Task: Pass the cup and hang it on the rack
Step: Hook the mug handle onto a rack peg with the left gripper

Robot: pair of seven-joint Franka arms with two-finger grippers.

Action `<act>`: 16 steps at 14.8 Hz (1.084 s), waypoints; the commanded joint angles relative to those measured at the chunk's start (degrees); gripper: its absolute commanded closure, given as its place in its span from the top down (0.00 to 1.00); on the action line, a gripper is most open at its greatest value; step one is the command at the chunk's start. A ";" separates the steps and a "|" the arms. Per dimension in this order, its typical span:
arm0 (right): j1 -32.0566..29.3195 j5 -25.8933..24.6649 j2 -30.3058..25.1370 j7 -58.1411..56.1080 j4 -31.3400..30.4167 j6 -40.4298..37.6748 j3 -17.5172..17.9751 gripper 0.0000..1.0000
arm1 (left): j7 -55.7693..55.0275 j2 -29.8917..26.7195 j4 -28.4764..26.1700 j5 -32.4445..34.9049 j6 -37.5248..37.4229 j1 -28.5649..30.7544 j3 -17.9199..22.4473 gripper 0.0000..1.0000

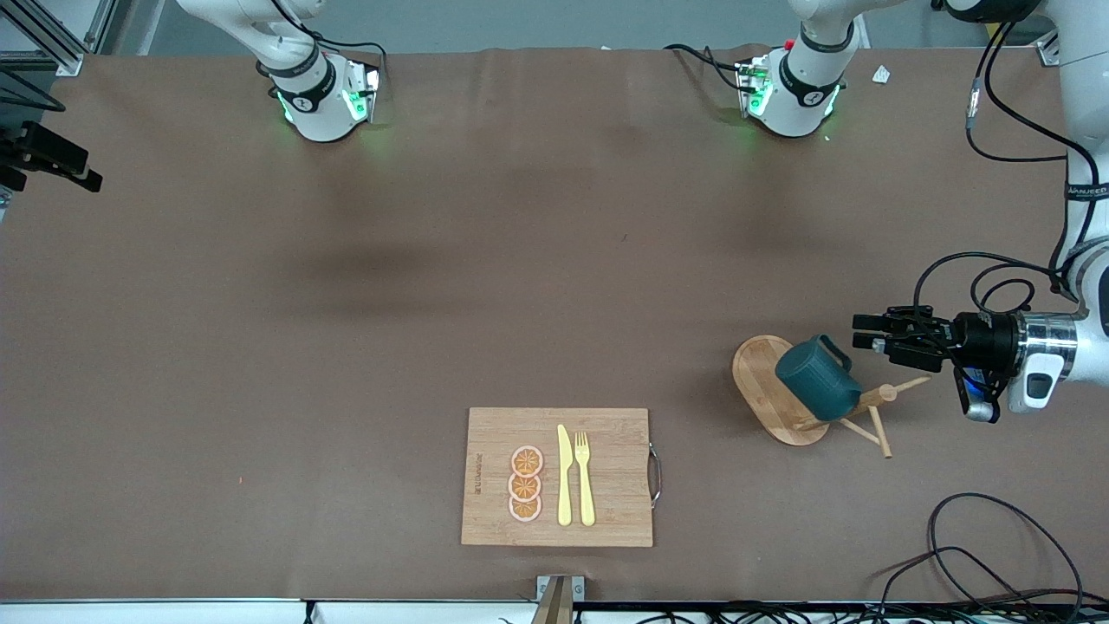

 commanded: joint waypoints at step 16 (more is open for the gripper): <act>-0.86 -0.31 -1.65 0.28 -1.47 0.40 0.87 1.00 | -10.52 -18.17 4.28 29.27 -0.40 -0.44 -6.43 1.00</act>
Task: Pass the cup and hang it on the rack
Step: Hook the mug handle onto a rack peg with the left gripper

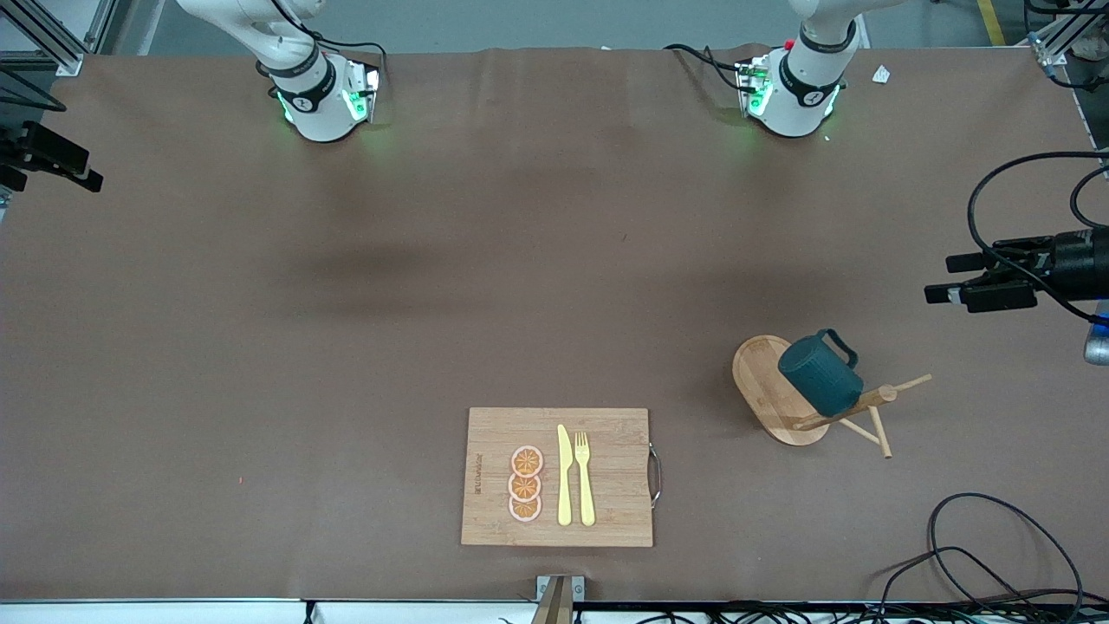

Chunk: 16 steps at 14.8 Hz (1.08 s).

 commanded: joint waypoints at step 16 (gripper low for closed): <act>-0.77 -0.68 -1.64 0.28 -1.47 0.47 0.81 1.00 | 14.61 -11.37 -1.26 35.28 9.19 0.01 -21.57 1.00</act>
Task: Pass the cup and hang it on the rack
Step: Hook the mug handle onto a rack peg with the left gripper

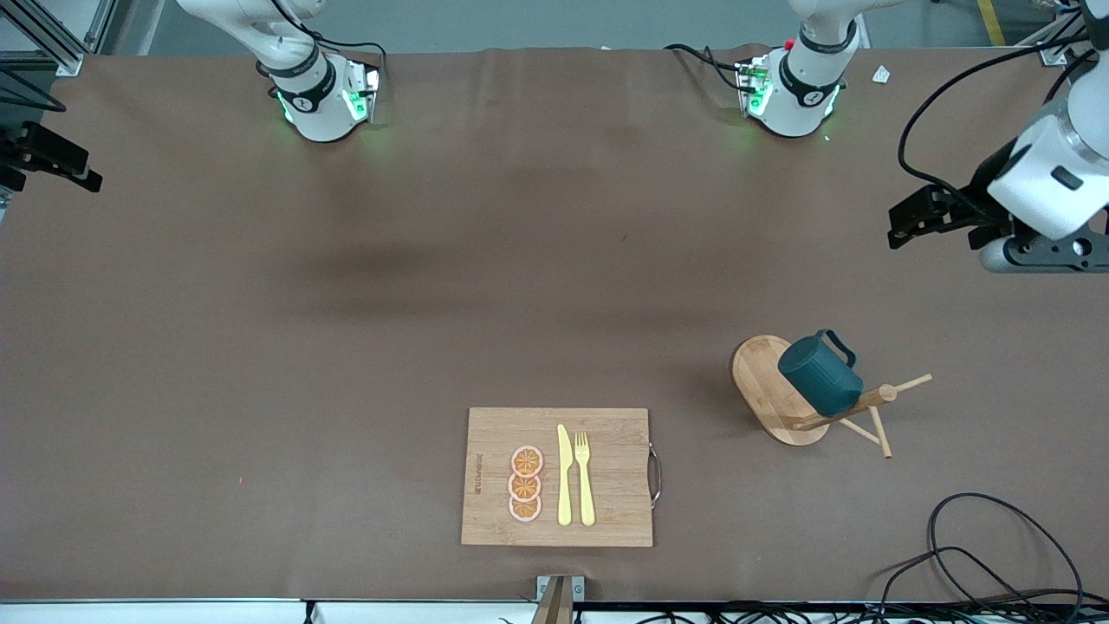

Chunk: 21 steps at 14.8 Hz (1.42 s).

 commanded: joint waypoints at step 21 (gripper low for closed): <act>-0.77 -0.42 -1.64 0.28 -1.47 0.34 0.77 1.00 | 4.21 -8.40 -12.51 -1.51 9.37 -15.36 21.39 1.00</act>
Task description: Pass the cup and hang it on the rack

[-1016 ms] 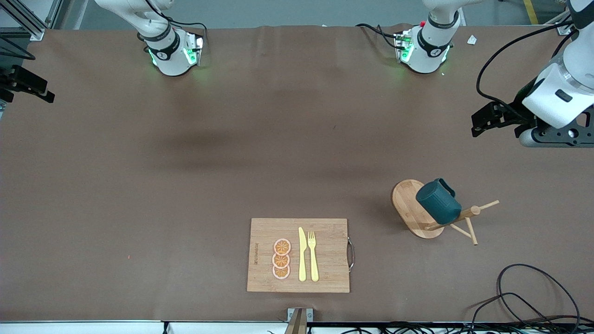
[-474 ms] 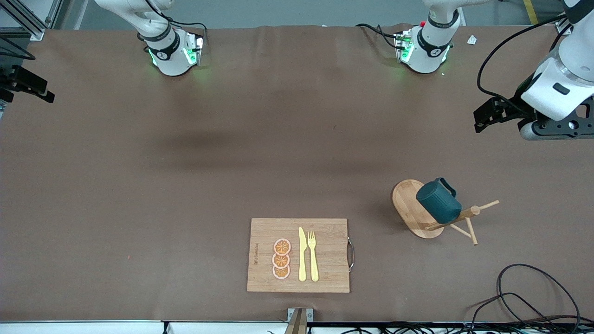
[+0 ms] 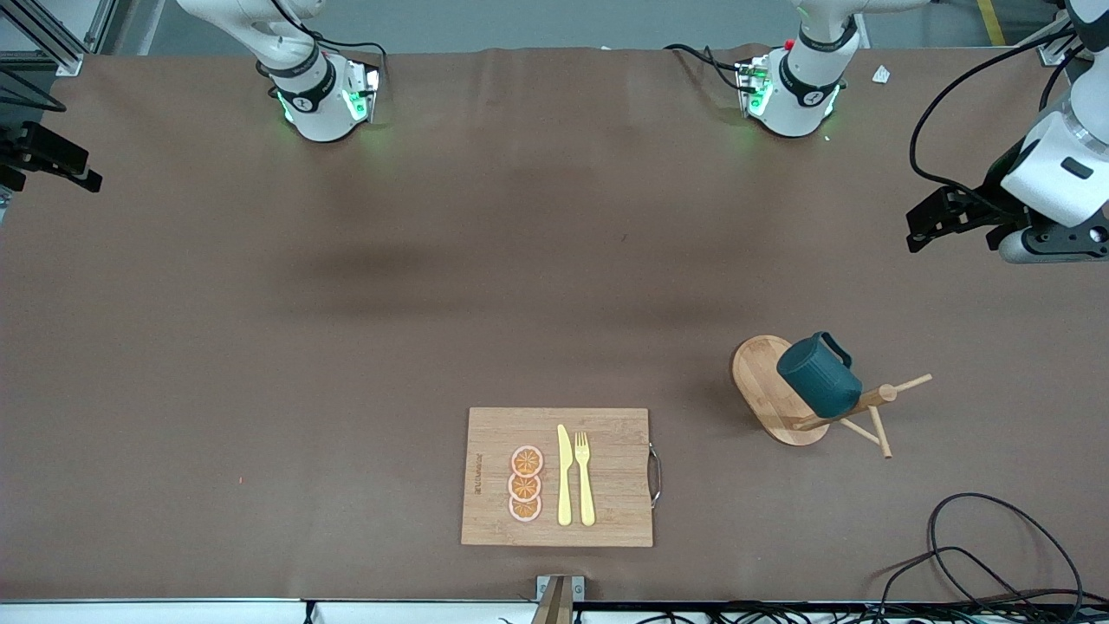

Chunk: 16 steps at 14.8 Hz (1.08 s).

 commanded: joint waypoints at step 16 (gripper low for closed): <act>-0.77 -0.46 -1.64 0.20 -1.47 0.35 0.76 1.00 | 1.50 -0.04 2.07 0.03 0.28 -0.02 0.24 1.00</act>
